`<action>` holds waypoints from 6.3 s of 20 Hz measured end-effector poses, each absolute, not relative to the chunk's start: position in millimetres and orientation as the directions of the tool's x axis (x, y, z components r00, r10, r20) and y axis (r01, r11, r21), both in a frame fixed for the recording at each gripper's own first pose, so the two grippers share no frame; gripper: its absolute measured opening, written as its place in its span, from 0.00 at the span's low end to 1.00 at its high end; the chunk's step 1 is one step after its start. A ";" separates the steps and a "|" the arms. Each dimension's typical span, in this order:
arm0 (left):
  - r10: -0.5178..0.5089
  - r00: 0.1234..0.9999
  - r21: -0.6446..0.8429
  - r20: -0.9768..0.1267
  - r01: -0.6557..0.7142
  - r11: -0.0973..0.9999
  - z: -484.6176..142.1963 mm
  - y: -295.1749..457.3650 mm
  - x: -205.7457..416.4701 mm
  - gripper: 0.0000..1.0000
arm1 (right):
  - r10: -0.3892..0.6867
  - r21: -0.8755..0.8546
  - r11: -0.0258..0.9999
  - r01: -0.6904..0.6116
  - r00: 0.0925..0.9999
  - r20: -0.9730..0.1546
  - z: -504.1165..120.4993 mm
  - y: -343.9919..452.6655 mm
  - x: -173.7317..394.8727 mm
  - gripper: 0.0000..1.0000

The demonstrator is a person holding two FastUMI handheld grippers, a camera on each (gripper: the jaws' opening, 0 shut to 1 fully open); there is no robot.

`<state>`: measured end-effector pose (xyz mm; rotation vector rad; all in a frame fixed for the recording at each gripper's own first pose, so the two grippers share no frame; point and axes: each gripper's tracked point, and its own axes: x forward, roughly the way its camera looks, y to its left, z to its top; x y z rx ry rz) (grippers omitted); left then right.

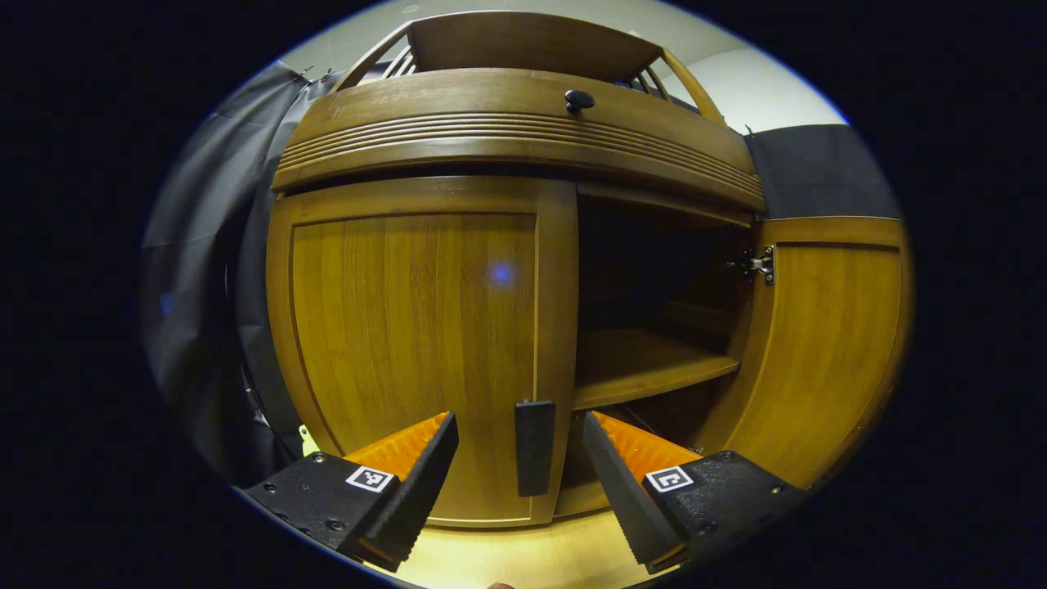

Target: Open the right door of the double-door shoe cabinet with the right hand, and open the left door with the left hand.

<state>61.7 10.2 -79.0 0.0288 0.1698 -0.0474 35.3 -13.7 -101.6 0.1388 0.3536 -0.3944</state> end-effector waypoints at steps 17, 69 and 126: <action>-0.081 0.971 0.096 -0.224 0.105 0.990 -114.6 -0.2 110.7 0.40 | -0.444 0.112 0.843 0.526 0.797 -0.409 -120.6 -35.3 -7.5 0.20; 0.067 0.978 0.043 -0.195 -0.060 0.997 -100.2 77.8 -81.4 0.23 | -0.267 0.188 0.903 0.386 0.849 -0.456 -136.9 -31.0 18.4 0.20; 0.431 0.867 0.108 -0.249 -0.417 0.902 -69.7 160.6 -174.6 0.06 | -0.156 0.121 0.961 0.250 0.846 -0.510 -168.5 -36.8 48.8 0.19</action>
